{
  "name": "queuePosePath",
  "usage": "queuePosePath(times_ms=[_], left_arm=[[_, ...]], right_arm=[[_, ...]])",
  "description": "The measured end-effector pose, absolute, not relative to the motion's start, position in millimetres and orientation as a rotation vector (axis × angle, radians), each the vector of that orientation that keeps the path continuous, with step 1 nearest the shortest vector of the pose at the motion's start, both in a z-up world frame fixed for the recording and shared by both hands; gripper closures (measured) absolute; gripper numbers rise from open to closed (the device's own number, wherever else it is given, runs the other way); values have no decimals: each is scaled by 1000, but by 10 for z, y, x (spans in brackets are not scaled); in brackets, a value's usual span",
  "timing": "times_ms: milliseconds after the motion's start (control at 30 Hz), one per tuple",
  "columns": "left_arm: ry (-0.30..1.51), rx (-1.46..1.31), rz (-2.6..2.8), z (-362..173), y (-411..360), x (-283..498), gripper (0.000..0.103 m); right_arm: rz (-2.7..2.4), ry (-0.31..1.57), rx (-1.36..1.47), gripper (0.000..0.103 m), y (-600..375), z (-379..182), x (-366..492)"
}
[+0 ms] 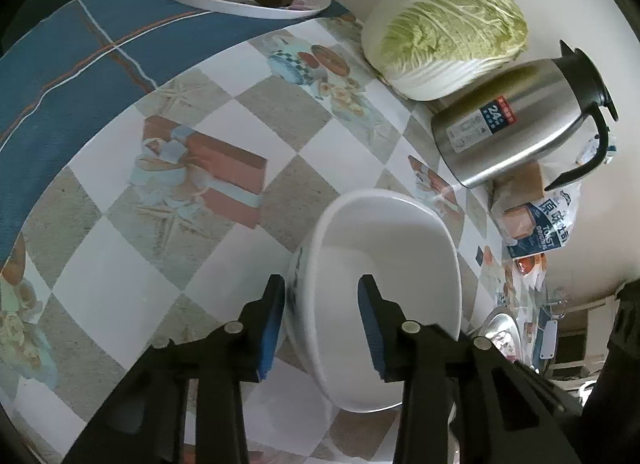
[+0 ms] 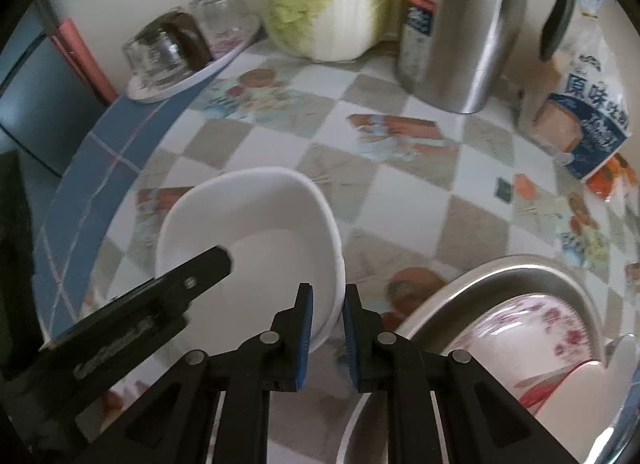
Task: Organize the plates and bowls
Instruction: 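Close both grippers on the white square bowl's rim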
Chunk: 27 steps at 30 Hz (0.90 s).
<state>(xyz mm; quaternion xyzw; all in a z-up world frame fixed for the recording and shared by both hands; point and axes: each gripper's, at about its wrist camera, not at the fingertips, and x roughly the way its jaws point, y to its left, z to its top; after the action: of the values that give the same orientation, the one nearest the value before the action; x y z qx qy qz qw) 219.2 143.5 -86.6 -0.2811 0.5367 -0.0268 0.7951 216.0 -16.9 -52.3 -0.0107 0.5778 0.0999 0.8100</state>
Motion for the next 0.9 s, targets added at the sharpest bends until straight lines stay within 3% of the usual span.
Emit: queuePosePath(times_ms=[900], left_arm=[[1189, -660, 22, -1044, 1622, 2147, 68]], right_arm=[[96, 1286, -39, 83, 67, -738, 2244]])
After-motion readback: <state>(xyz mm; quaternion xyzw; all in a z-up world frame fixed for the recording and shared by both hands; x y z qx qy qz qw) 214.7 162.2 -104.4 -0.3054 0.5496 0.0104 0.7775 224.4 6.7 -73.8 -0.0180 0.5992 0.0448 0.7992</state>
